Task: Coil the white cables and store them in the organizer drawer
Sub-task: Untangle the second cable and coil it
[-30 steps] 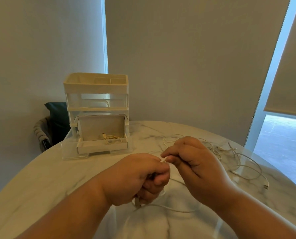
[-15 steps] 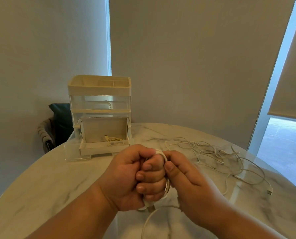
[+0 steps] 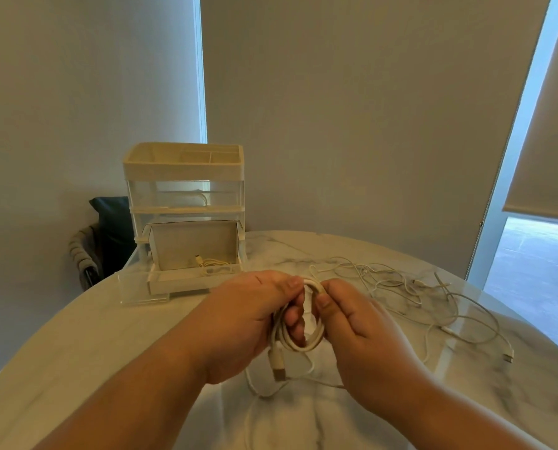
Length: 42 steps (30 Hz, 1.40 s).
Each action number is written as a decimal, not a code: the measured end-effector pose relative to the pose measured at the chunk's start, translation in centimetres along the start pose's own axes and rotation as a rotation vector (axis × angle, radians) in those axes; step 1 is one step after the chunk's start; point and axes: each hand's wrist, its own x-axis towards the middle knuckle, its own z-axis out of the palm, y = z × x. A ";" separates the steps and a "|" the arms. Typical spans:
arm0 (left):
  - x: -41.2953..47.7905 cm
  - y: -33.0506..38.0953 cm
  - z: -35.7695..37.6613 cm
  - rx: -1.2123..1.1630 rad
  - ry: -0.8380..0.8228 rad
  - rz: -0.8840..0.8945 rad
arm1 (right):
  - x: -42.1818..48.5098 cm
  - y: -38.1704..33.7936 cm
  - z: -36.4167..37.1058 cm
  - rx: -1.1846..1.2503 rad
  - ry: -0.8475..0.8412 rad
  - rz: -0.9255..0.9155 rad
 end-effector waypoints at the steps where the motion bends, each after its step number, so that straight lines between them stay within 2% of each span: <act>1: 0.0 -0.2 0.2 0.063 0.030 0.019 | 0.0 0.2 0.0 0.008 0.004 0.023; 6: 0.3 -1.5 1.1 0.303 0.208 0.142 | 0.1 0.7 0.3 0.126 -0.023 0.138; 11: 0.6 -1.9 1.5 0.233 0.295 0.167 | 0.3 0.5 -0.3 0.218 -0.091 0.123; 14: 0.6 -1.8 1.7 0.165 0.311 0.170 | 0.6 0.5 -1.1 0.306 -0.127 0.179; 16: 0.6 -1.6 1.6 0.131 0.330 0.170 | 0.8 1.3 -1.4 0.234 -0.128 0.228; 20: 0.5 -1.0 1.4 0.036 0.328 0.181 | 1.1 2.5 -2.5 -0.087 -0.083 0.308; 22: 0.5 -0.9 1.5 0.029 0.325 0.183 | 1.2 2.6 -2.7 -0.068 -0.096 0.336; 31: 0.7 -1.2 1.2 0.084 0.388 0.201 | 0.9 2.3 -2.2 0.758 -0.155 0.400; 35: 0.6 -1.2 1.3 0.062 0.389 0.209 | 0.9 2.4 -2.0 0.418 -0.229 0.353; 38: 0.6 -1.1 1.8 -0.054 0.341 0.170 | 1.0 2.7 -1.6 0.346 -0.087 0.381; 42: 0.7 -1.4 2.4 -0.098 0.296 0.120 | 1.3 2.5 -1.2 0.570 0.106 0.496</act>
